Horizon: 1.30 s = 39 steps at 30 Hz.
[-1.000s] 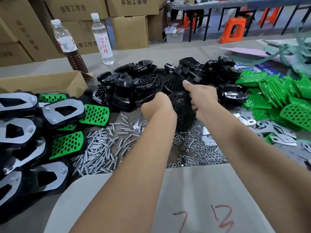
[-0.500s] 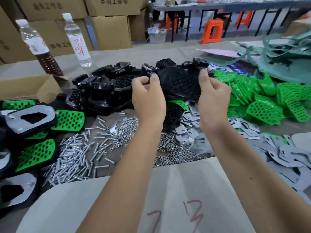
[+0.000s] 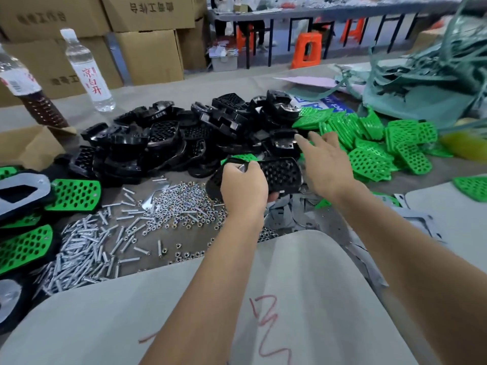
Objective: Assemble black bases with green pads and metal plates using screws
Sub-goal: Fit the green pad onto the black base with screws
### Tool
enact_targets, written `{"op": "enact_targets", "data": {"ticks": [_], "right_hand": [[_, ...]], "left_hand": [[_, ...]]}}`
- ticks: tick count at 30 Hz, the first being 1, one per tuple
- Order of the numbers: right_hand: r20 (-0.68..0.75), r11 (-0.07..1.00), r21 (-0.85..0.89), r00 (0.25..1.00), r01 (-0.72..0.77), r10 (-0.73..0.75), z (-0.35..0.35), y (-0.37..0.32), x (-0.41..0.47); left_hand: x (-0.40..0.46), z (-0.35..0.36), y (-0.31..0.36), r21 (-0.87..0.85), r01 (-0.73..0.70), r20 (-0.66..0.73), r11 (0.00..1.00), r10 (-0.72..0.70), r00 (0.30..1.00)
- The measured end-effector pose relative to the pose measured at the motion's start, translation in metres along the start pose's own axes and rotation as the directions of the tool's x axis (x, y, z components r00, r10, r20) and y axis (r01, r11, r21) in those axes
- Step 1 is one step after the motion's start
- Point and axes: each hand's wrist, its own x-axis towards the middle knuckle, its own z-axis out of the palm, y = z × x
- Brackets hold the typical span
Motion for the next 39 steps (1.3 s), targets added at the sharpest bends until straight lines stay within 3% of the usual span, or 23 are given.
{"op": "enact_targets", "data": {"ticks": [4,7,9,12,14,20,26,30,33,34,37,39], "right_hand": [[-0.124,0.995,-0.006,0.988,-0.098,0.097,0.001,0.002,0.006],[-0.174,0.993,0.012,0.978,-0.118,0.118,0.000,0.006,0.007],[-0.113,0.998,0.028,0.992,-0.060,0.063,0.003,0.009,0.008],[0.118,0.998,0.044,0.992,-0.045,0.039,0.002,0.008,0.009],[0.132,0.992,0.100,0.990,-0.071,0.058,-0.001,0.007,0.010],[-0.111,0.988,0.139,0.990,-0.071,0.087,-0.006,0.000,-0.004],[-0.242,0.920,0.390,0.969,0.050,0.050,-0.021,-0.032,-0.015],[-0.198,0.736,0.675,0.974,0.053,0.112,-0.023,-0.077,-0.027],[-0.122,0.510,0.859,0.988,0.056,0.097,-0.014,-0.117,-0.041],[-0.086,0.406,0.913,0.991,0.037,0.103,-0.010,-0.127,-0.046],[0.073,-0.059,0.996,0.993,-0.068,0.087,0.000,-0.150,-0.060],[0.104,-0.143,0.985,0.994,-0.097,0.042,0.010,-0.158,-0.070]], "left_hand": [[0.000,0.002,-0.013,0.234,-0.176,-0.028,0.956,0.187,0.982],[0.009,-0.001,-0.015,0.274,-0.242,-0.071,0.931,0.270,0.960],[0.018,-0.004,-0.011,0.262,-0.233,-0.098,0.937,0.266,0.959],[0.026,-0.003,-0.004,0.249,-0.178,-0.126,0.952,0.214,0.969],[0.027,0.000,-0.004,0.244,-0.162,-0.138,0.956,0.200,0.970],[0.024,-0.001,-0.007,0.205,-0.208,-0.110,0.956,0.234,0.966],[0.020,-0.014,-0.001,0.184,-0.209,-0.071,0.961,0.225,0.972],[0.018,-0.044,0.003,0.161,-0.243,-0.117,0.957,0.263,0.958],[0.014,-0.078,0.007,0.136,-0.235,-0.176,0.962,0.257,0.950],[0.012,-0.090,0.007,0.126,-0.231,-0.196,0.965,0.253,0.948],[0.007,-0.126,0.007,0.036,-0.223,-0.218,0.974,0.225,0.950],[0.007,-0.147,0.003,0.027,-0.224,-0.216,0.974,0.225,0.950]]}}
